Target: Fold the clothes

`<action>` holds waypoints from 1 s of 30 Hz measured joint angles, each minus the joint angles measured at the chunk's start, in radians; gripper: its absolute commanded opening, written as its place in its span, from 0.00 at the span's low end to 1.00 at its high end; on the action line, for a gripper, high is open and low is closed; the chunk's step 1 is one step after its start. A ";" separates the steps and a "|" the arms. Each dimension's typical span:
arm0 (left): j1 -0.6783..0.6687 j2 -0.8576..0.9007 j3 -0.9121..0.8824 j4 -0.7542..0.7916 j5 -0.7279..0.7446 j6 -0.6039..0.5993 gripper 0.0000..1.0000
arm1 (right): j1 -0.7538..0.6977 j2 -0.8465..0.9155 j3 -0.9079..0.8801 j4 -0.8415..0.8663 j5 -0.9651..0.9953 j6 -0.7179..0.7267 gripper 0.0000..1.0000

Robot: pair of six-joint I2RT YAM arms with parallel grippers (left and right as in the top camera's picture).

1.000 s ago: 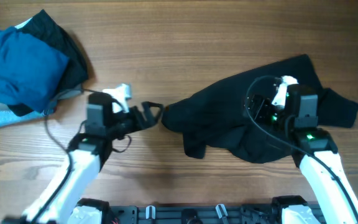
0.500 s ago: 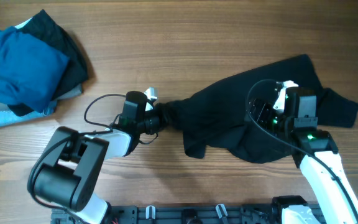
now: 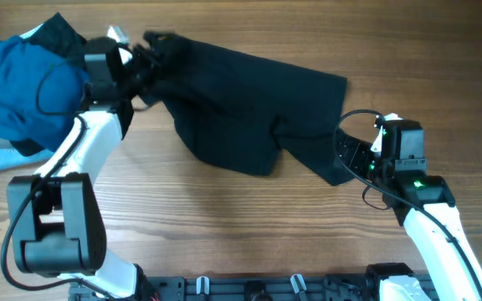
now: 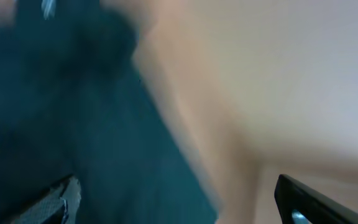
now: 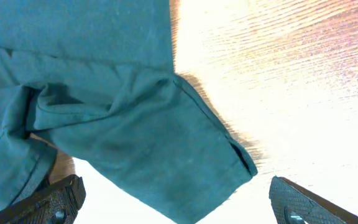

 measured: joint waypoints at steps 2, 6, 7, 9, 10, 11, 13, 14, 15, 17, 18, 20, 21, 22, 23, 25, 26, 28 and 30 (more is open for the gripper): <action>-0.003 0.001 -0.011 -0.253 0.020 0.023 1.00 | 0.000 0.000 0.000 0.000 0.003 0.000 1.00; -0.027 0.002 -0.021 -0.565 0.039 0.111 1.00 | 0.000 0.000 0.000 0.001 0.023 -0.004 1.00; -0.044 0.002 -0.022 -0.646 0.040 0.132 1.00 | 0.000 0.000 0.000 0.000 0.030 -0.007 1.00; -0.099 0.002 -0.025 -0.724 0.038 0.165 1.00 | 0.000 0.001 0.000 0.000 0.044 -0.007 1.00; -0.124 0.002 -0.026 -0.731 0.030 0.169 1.00 | 0.000 0.006 0.000 0.000 0.045 -0.008 1.00; -0.163 0.002 -0.030 -0.728 0.012 0.161 1.00 | 0.000 0.018 0.000 0.000 0.048 -0.007 1.00; -0.218 0.002 -0.050 -0.693 -0.007 0.135 0.98 | 0.000 0.031 0.000 -0.001 0.048 -0.007 1.00; -0.235 0.002 -0.058 -0.676 -0.014 0.119 0.98 | 0.000 0.037 0.000 -0.002 0.048 -0.007 1.00; -0.265 0.002 -0.075 -0.650 -0.023 0.092 0.96 | 0.000 0.041 0.000 -0.004 0.048 -0.007 1.00; -0.319 0.002 -0.108 -0.599 -0.038 0.027 0.92 | 0.000 0.043 0.000 -0.007 0.048 -0.007 1.00; -0.346 0.002 -0.127 -0.576 -0.049 -0.015 0.88 | 0.000 0.043 0.000 -0.007 0.048 -0.008 1.00; -0.372 0.001 -0.138 -0.545 -0.060 -0.060 0.77 | 0.000 0.043 0.000 -0.007 0.048 -0.008 1.00; -0.391 0.001 -0.144 -0.505 -0.074 -0.080 0.70 | 0.000 0.043 0.000 -0.007 0.048 -0.008 1.00; -0.402 0.001 -0.146 -0.484 -0.089 -0.095 0.62 | 0.000 0.043 0.000 -0.007 0.048 -0.008 1.00; -0.414 0.001 -0.150 -0.458 -0.119 -0.105 0.41 | 0.000 0.043 0.000 -0.007 0.048 -0.007 1.00; -0.430 0.001 -0.155 -0.431 -0.170 -0.122 0.04 | 0.000 0.043 0.000 -0.008 0.048 -0.007 1.00; -0.431 0.001 -0.158 -0.423 -0.199 -0.124 0.04 | 0.000 0.043 0.000 -0.011 0.048 -0.007 1.00; -0.420 0.002 -0.165 -0.432 -0.245 -0.124 0.04 | 0.000 0.043 0.000 -0.018 0.048 -0.007 1.00; -0.401 0.002 -0.166 -0.500 -0.258 -0.119 0.04 | 0.000 0.043 0.000 -0.026 0.048 -0.008 1.00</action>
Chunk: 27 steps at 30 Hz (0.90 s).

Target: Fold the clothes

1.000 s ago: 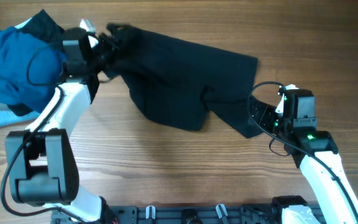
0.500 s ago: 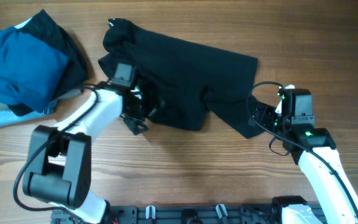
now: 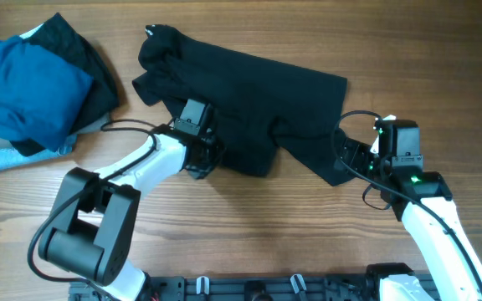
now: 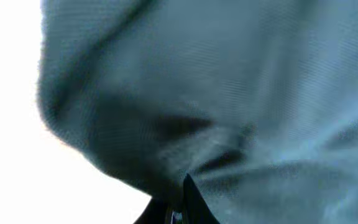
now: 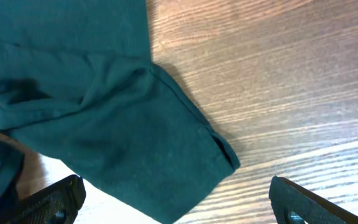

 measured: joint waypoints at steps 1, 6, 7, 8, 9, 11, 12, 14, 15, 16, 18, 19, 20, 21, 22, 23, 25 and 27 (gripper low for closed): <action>0.012 -0.003 0.000 -0.027 0.001 0.008 0.04 | 0.000 0.000 0.000 -0.008 0.000 0.000 1.00; 0.237 -0.069 -0.004 -0.266 -0.014 0.146 0.04 | 0.000 0.019 0.000 -0.066 -0.033 0.000 1.00; 0.299 -0.100 -0.005 -0.284 -0.015 0.174 0.04 | 0.000 0.029 0.000 -0.075 -0.051 0.000 1.00; 0.357 -0.136 -0.005 -0.292 -0.018 0.199 0.04 | 0.000 0.046 0.000 -0.080 -0.073 0.001 1.00; 0.405 -0.169 -0.005 -0.300 -0.019 0.218 0.04 | 0.000 0.069 0.000 -0.080 -0.100 0.005 1.00; 0.479 -0.222 -0.005 -0.314 -0.020 0.248 0.04 | 0.000 0.109 0.000 -0.082 -0.121 0.035 1.00; 0.509 -0.238 -0.005 -0.317 -0.019 0.267 0.04 | 0.000 0.146 0.000 -0.080 -0.139 0.069 1.00; 0.558 -0.246 -0.005 -0.323 -0.020 0.298 0.04 | 0.000 0.203 0.000 -0.071 -0.174 0.133 1.00; 0.574 -0.246 -0.006 -0.332 -0.022 0.306 0.04 | 0.000 0.227 0.000 -0.054 -0.204 0.159 1.00; 0.591 -0.246 -0.006 -0.338 -0.023 0.314 0.04 | 0.000 0.252 0.000 -0.032 -0.242 0.178 1.00; 0.614 -0.246 -0.006 -0.340 -0.027 0.325 0.04 | 0.000 0.310 0.000 0.002 -0.344 0.209 1.00; 0.618 -0.246 -0.006 -0.341 -0.027 0.326 0.04 | 0.000 0.330 0.000 0.002 -0.376 0.222 1.00; 0.618 -0.246 -0.006 -0.341 -0.028 0.327 0.04 | 0.000 0.341 0.006 0.002 -0.406 0.235 0.99; 0.618 -0.246 -0.006 -0.341 -0.031 0.329 0.04 | -0.001 0.350 0.010 0.001 -0.418 0.241 0.98; 0.618 -0.246 -0.006 -0.342 -0.031 0.329 0.04 | -0.002 0.358 0.015 0.001 -0.424 0.246 0.95; 0.618 -0.246 -0.006 -0.342 -0.031 0.329 0.04 | -0.002 0.363 0.018 0.001 -0.423 0.238 0.92; 0.618 -0.246 -0.006 -0.344 -0.031 0.330 0.04 | -0.002 0.368 0.021 -0.003 -0.411 0.193 0.79; 0.618 -0.246 -0.006 -0.344 -0.031 0.330 0.04 | 0.000 0.371 0.021 -0.016 -0.391 0.108 0.61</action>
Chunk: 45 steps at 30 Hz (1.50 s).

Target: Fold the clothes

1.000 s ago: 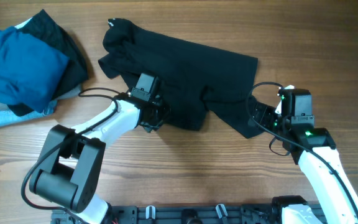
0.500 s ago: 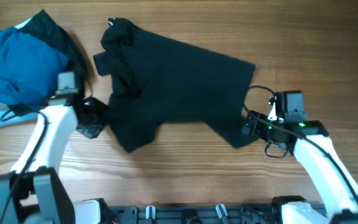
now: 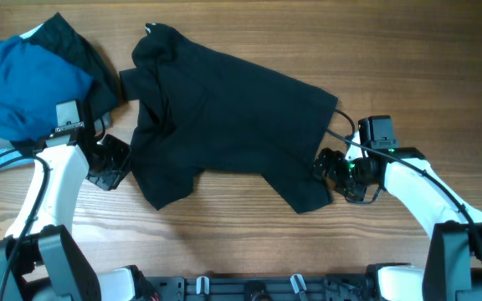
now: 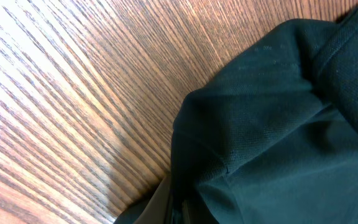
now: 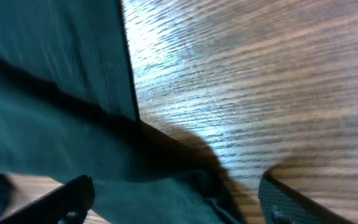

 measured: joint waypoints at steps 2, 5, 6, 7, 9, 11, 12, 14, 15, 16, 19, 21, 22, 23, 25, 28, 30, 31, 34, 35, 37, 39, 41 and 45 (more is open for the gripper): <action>0.000 0.000 0.000 0.000 0.000 0.000 0.04 | -0.002 0.010 0.000 -0.019 0.030 -0.069 0.53; 0.000 0.000 0.000 0.000 0.000 0.000 0.04 | -0.002 0.014 0.000 -0.033 0.045 -0.103 0.50; 0.000 0.000 0.000 0.000 0.000 0.000 0.04 | -0.002 0.014 0.000 -0.037 0.047 -0.112 0.49; 0.000 0.000 0.000 0.000 0.000 0.000 0.04 | -0.002 0.014 0.000 -0.045 0.050 -0.119 0.49; 0.000 0.000 0.000 0.000 0.000 0.000 0.04 | -0.002 0.014 0.000 -0.068 0.050 -0.127 0.49; 0.000 0.000 0.000 0.001 0.000 0.000 0.04 | -0.002 0.014 0.000 -0.089 0.039 -0.130 0.48; 0.000 0.000 0.000 0.002 0.000 0.000 0.04 | -0.002 0.015 0.000 -0.106 0.027 -0.131 0.47; 0.000 0.000 0.000 0.004 0.000 0.000 0.04 | -0.002 0.018 -0.001 -0.121 0.018 -0.134 0.39; 0.000 0.000 0.000 0.004 0.000 0.000 0.04 | -0.002 0.019 -0.001 -0.122 0.016 -0.134 0.34; 0.000 0.000 0.000 0.004 0.000 0.000 0.05 | -0.002 0.020 -0.002 -0.122 0.013 -0.134 0.30; 0.000 0.000 0.000 0.004 0.000 0.000 0.06 | -0.002 0.026 -0.006 -0.123 0.012 -0.139 0.13; 0.000 0.000 0.000 0.004 0.000 0.000 0.04 | -0.002 0.027 -0.010 -0.118 0.011 -0.141 0.04; 0.000 0.000 0.000 0.004 -0.002 0.000 0.04 | -0.002 0.027 -0.010 -0.114 0.011 -0.140 0.04; 0.000 0.000 0.000 0.004 -0.003 0.000 0.04 | -0.002 0.027 -0.010 -0.111 0.011 -0.142 0.04; 0.000 0.000 0.000 0.004 -0.003 0.000 0.04 | -0.002 0.027 -0.011 -0.096 0.016 -0.139 0.04; 0.000 0.000 0.000 0.007 -0.003 0.008 0.04 | -0.004 0.027 -0.001 -0.107 0.082 -0.102 0.04; 0.000 0.000 0.001 0.007 -0.002 0.034 0.04 | -0.021 0.026 0.061 -0.176 0.195 -0.085 0.04; 0.000 0.000 0.004 0.006 -0.002 0.042 0.04 | -0.038 0.024 0.111 -0.214 0.250 -0.079 0.04; 0.000 0.000 0.034 0.007 0.018 0.067 0.04 | -0.096 -0.002 0.376 -0.327 0.430 -0.072 0.04; 0.000 0.000 0.042 0.008 0.026 0.071 0.04 | -0.105 -0.017 0.449 -0.341 0.459 -0.074 0.04; 0.000 0.000 0.050 0.007 0.048 0.076 0.04 | -0.111 -0.065 0.559 -0.345 0.485 -0.083 0.04; -0.002 0.000 0.050 0.003 0.061 0.078 0.04 | -0.110 -0.110 0.596 -0.364 0.473 -0.099 0.04; -0.003 0.000 0.050 -0.005 0.066 0.078 0.04 | -0.111 -0.132 0.602 -0.442 0.462 -0.108 0.04; -0.003 0.000 0.050 -0.014 0.065 0.079 0.04 | -0.111 -0.122 0.549 -0.537 0.447 -0.117 0.04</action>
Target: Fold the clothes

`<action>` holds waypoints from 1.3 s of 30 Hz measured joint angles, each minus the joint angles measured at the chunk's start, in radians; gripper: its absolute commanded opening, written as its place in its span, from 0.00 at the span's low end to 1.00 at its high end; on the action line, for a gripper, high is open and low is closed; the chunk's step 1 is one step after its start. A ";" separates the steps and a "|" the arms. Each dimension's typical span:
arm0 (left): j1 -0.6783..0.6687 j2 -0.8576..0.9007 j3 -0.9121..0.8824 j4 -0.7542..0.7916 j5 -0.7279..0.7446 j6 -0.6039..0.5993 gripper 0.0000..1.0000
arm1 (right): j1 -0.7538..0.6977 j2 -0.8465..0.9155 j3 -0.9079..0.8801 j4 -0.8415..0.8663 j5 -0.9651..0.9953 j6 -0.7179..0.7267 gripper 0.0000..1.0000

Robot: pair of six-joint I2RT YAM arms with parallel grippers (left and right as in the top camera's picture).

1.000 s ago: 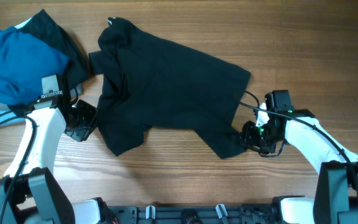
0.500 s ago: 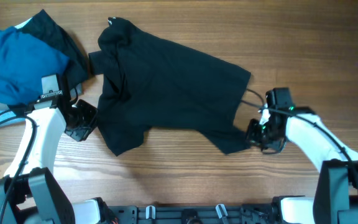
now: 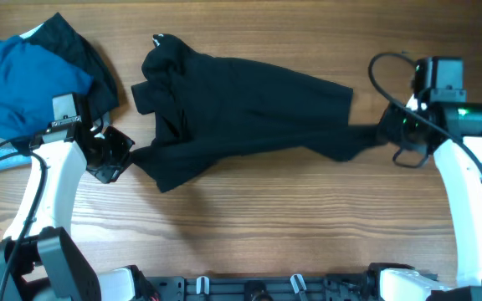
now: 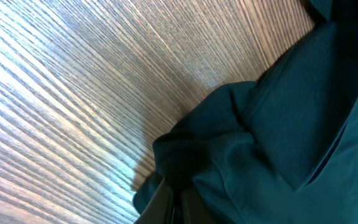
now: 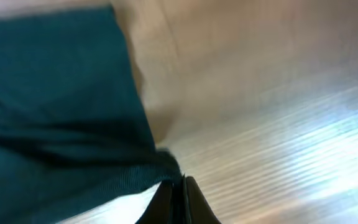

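Note:
A black shirt (image 3: 241, 109) lies stretched across the wooden table (image 3: 249, 226), bunched at its upper left and pulled into a narrow tail at the right. My left gripper (image 3: 122, 152) is shut on its lower-left edge, the cloth (image 4: 272, 143) bunching right at the jaws. My right gripper (image 3: 389, 134) is shut on the shirt's right end, and the fabric (image 5: 55, 112) runs into its closed fingers, blurred in that wrist view.
A pile of blue and dark clothes (image 3: 32, 79) sits at the far left of the table, close behind my left arm. A black cable (image 3: 383, 71) loops above my right wrist.
My right gripper moved from the shirt's lower right, where it stood open, to farther right and up, and is now shut on the shirt's end, drawing it out. The left gripper stays shut at the left.
First my left gripper was at the shirt's upper left near the pile, the right open by the sleeve. Then the left was at the shirt's lower middle. Then it held the left edge with the shirt spread wider. Now both grippers hold the shirt, stretched between them.

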 measured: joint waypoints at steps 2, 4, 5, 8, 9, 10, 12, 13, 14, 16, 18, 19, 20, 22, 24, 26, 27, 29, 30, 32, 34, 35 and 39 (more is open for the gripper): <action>0.000 0.000 0.000 -0.001 0.000 0.000 0.04 | -0.002 0.001 -0.055 -0.012 -0.019 -0.002 0.04; 0.000 0.000 0.000 -0.002 -0.001 0.000 0.04 | -0.005 0.002 -0.117 -0.011 -0.048 -0.001 0.05; 0.000 0.000 0.000 -0.002 -0.001 0.000 0.04 | -0.006 0.003 -0.153 -0.012 -0.065 0.003 0.05; 0.000 0.000 0.000 -0.002 -0.005 0.000 0.04 | -0.006 0.004 -0.263 -0.001 -0.088 0.072 0.05; 0.000 0.000 0.000 -0.002 -0.004 0.000 0.04 | -0.006 0.005 -0.285 0.011 -0.085 0.097 0.05; 0.000 0.000 0.000 -0.002 -0.005 0.000 0.04 | -0.006 0.005 -0.308 0.037 -0.076 0.126 0.05; 0.000 0.000 0.000 -0.003 -0.005 0.000 0.04 | -0.006 0.005 -0.324 0.085 -0.046 0.156 0.04; 0.000 0.000 0.000 -0.003 -0.005 0.000 0.04 | -0.006 0.006 -0.324 0.112 -0.037 0.157 0.04; 0.000 0.000 0.000 -0.003 -0.004 0.001 0.04 | -0.006 0.005 -0.324 0.145 -0.033 0.148 0.04; 0.000 0.000 0.000 -0.004 -0.004 0.004 0.04 | -0.006 0.005 -0.324 0.193 -0.058 0.097 0.05; 0.000 0.000 0.000 -0.003 -0.008 0.007 0.04 | -0.008 0.005 -0.324 0.233 -0.151 -0.003 0.08; 0.000 0.000 0.000 -0.002 -0.008 0.007 0.04 | -0.008 0.005 -0.324 0.241 -0.190 -0.038 0.09; 0.000 0.000 0.000 0.000 -0.008 0.007 0.04 | -0.008 0.005 -0.324 0.250 -0.253 -0.092 0.11; 0.000 0.000 0.000 0.002 -0.008 0.007 0.04 | -0.008 0.005 -0.324 0.268 -0.271 -0.131 0.11; 0.000 0.000 0.000 0.003 -0.008 0.007 0.04 | -0.008 0.005 -0.324 0.279 -0.168 -0.105 0.08; 0.000 0.000 0.000 0.003 -0.007 0.007 0.04 | -0.008 0.005 -0.324 0.324 -0.002 -0.052 0.08; 0.000 0.000 0.000 0.003 -0.006 0.007 0.04 | -0.008 0.005 -0.323 0.369 0.067 -0.038 0.08; 0.000 0.000 0.000 0.003 0.000 0.007 0.04 | -0.007 0.005 -0.317 0.438 0.157 -0.034 0.08; 0.000 0.000 0.000 0.003 0.002 0.007 0.04 | -0.006 0.005 -0.307 0.481 0.188 -0.040 0.08; 0.000 0.000 0.000 0.003 0.008 0.007 0.04 | -0.004 0.005 -0.288 0.542 0.212 -0.063 0.08; -0.001 0.000 0.000 0.003 0.000 0.007 0.05 | -0.004 0.003 -0.255 0.626 0.215 -0.137 0.08; 0.001 0.000 0.000 0.004 -0.002 0.007 0.05 | -0.006 0.001 -0.247 0.640 0.207 -0.177 0.08; 0.003 0.000 0.000 0.004 -0.009 0.007 0.05 | -0.011 -0.006 -0.235 0.509 0.069 -0.347 0.11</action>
